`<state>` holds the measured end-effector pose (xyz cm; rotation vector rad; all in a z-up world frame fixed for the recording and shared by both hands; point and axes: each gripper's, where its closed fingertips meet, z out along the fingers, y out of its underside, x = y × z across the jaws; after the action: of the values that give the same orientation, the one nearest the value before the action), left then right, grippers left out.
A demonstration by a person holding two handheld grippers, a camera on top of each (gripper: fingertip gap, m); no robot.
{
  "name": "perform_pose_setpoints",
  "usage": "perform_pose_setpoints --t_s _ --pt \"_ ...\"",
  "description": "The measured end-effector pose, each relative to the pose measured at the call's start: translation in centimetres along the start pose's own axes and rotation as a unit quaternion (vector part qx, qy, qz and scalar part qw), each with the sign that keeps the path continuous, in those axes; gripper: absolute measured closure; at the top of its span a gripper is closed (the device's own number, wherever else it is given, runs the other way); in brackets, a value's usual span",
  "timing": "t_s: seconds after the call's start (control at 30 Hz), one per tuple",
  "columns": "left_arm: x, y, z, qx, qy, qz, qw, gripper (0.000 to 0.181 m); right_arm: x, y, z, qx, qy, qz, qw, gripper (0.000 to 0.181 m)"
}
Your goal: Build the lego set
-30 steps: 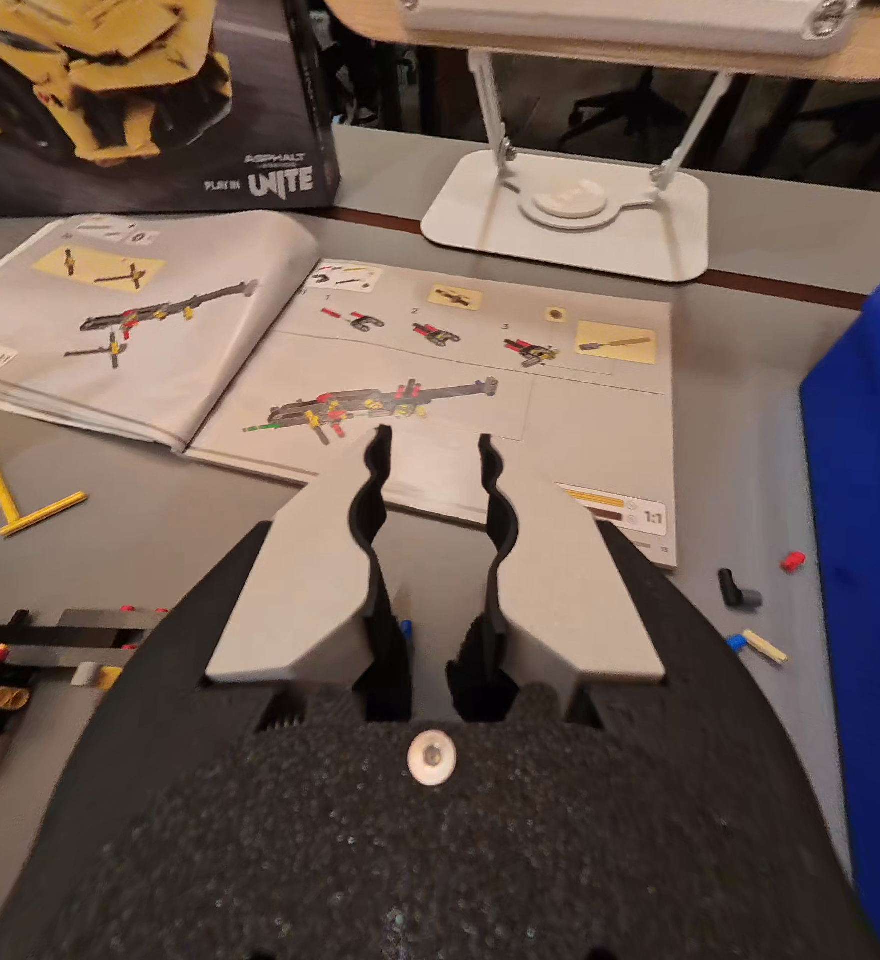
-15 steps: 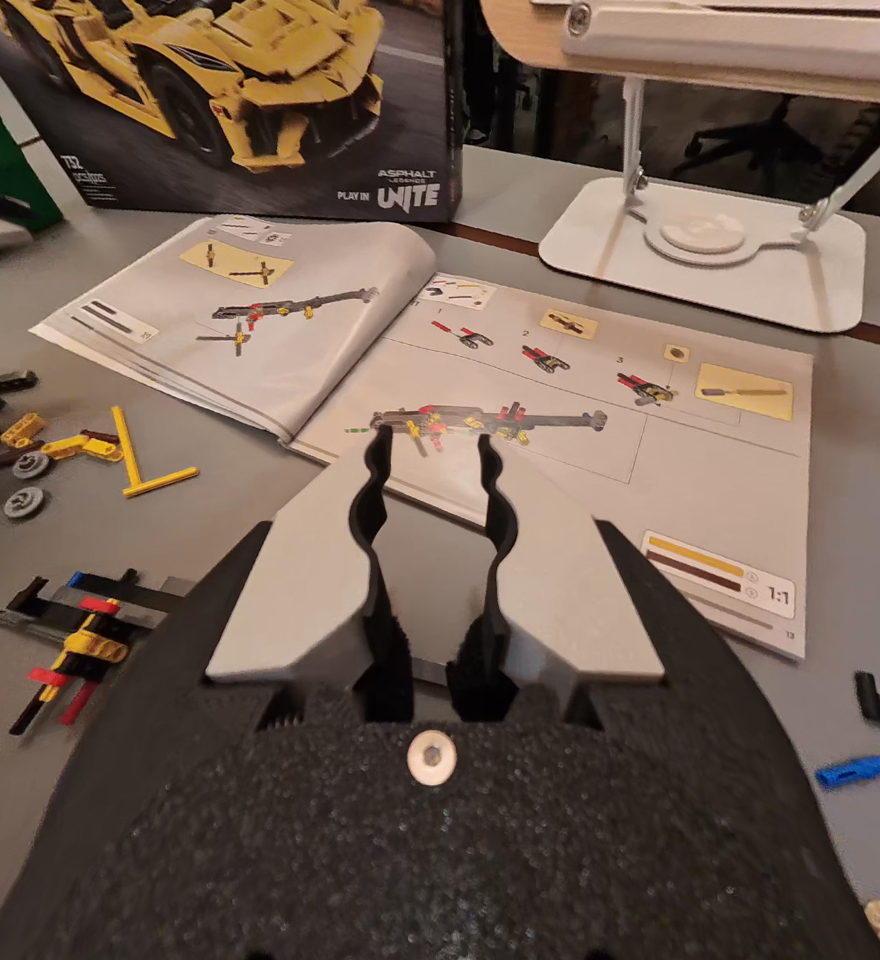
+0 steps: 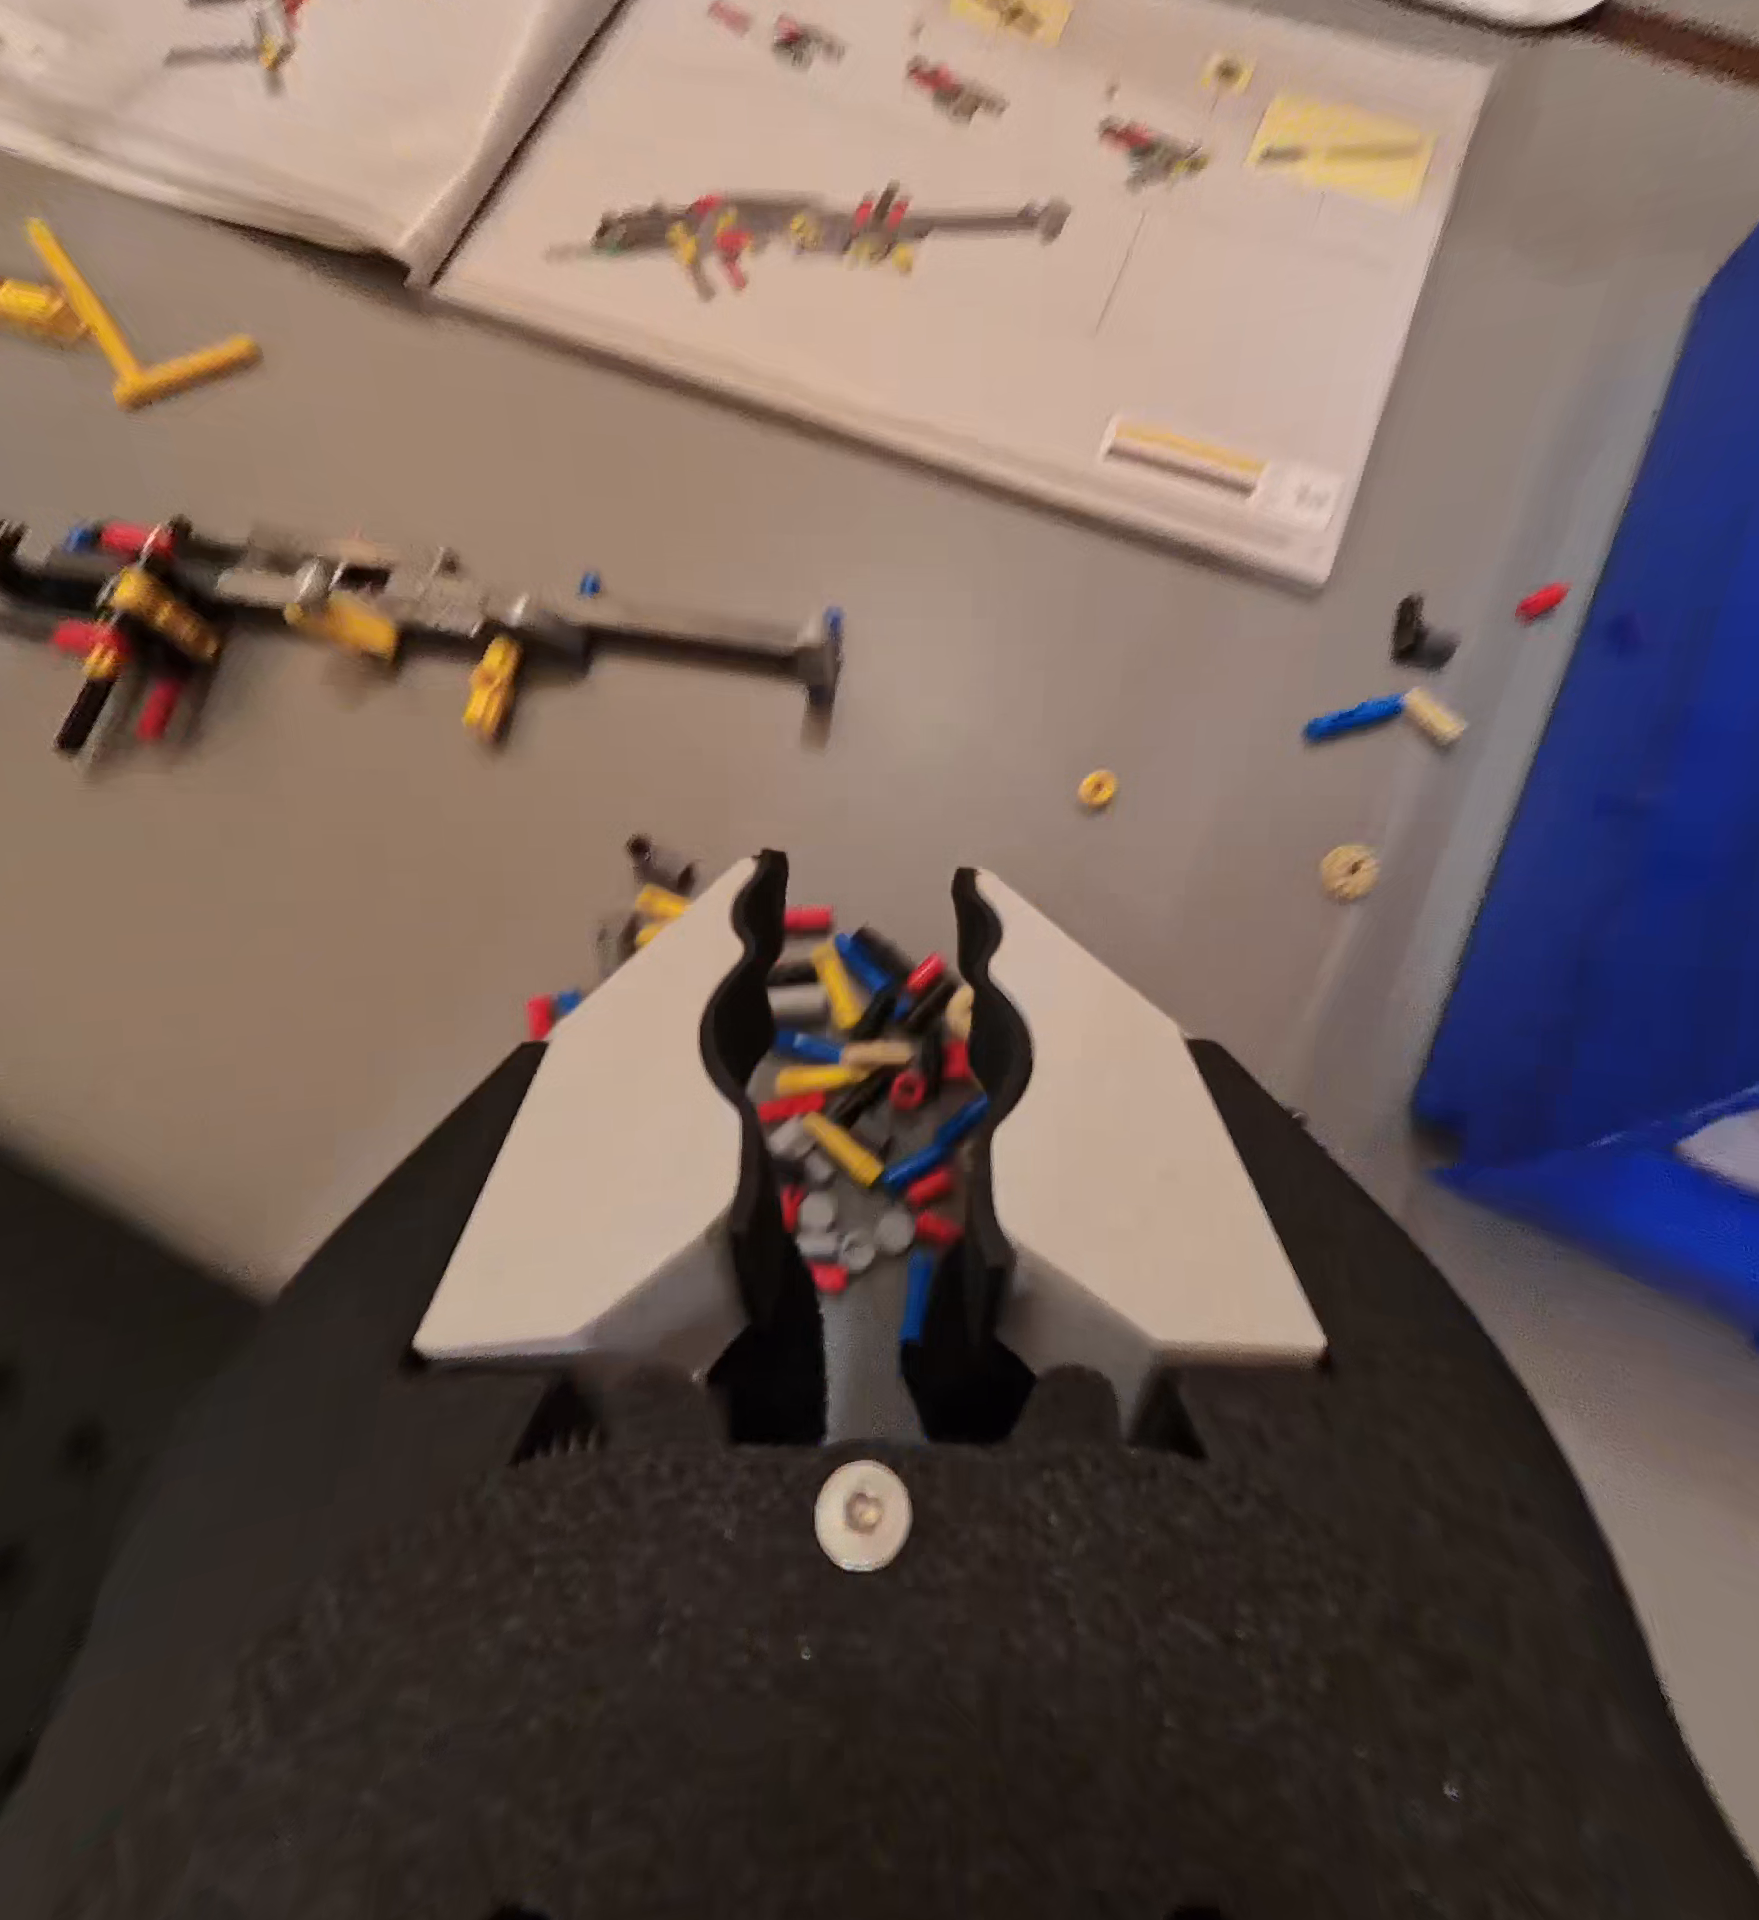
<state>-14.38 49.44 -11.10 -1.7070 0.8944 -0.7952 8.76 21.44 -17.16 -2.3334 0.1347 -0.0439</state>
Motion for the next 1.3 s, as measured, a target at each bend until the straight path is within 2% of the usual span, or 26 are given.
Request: perform_pose_setpoints --t_s 0.1,0.2,0.4,0.6,0.97,1.13,1.3 --pt "1.3 0.3 0.3 -0.008 0.017 0.011 1.000 0.152 -1.0 2.0 0.1 -0.026 -0.002 -0.021 0.999 0.148" --pt "1.8 0.5 0.5 -0.011 0.018 0.024 1.000 0.153 -1.3 2.2 1.1 -0.030 0.002 -0.050 0.998 0.150" --pt "1.5 0.7 0.5 -0.013 0.012 0.028 0.999 0.153 -1.8 2.8 2.5 -0.052 -0.024 -0.049 0.997 0.153" --pt "1.6 0.7 0.6 -0.013 0.013 0.026 0.999 0.153 -2.2 2.8 2.7 -0.046 -0.023 -0.068 0.996 0.153" --pt "1.8 0.9 0.7 -0.019 0.012 0.039 0.999 0.154 -2.0 2.5 3.1 -0.039 -0.011 -0.091 0.995 0.173" --pt "1.8 0.9 0.7 -0.018 0.012 0.040 0.999 0.154 -0.6 2.5 3.0 -0.044 0.010 -0.088 0.995 0.171" --pt "1.9 1.0 0.7 -0.020 0.011 0.047 0.999 0.154 -0.3 1.5 3.2 -0.040 0.001 -0.067 0.997 0.167"
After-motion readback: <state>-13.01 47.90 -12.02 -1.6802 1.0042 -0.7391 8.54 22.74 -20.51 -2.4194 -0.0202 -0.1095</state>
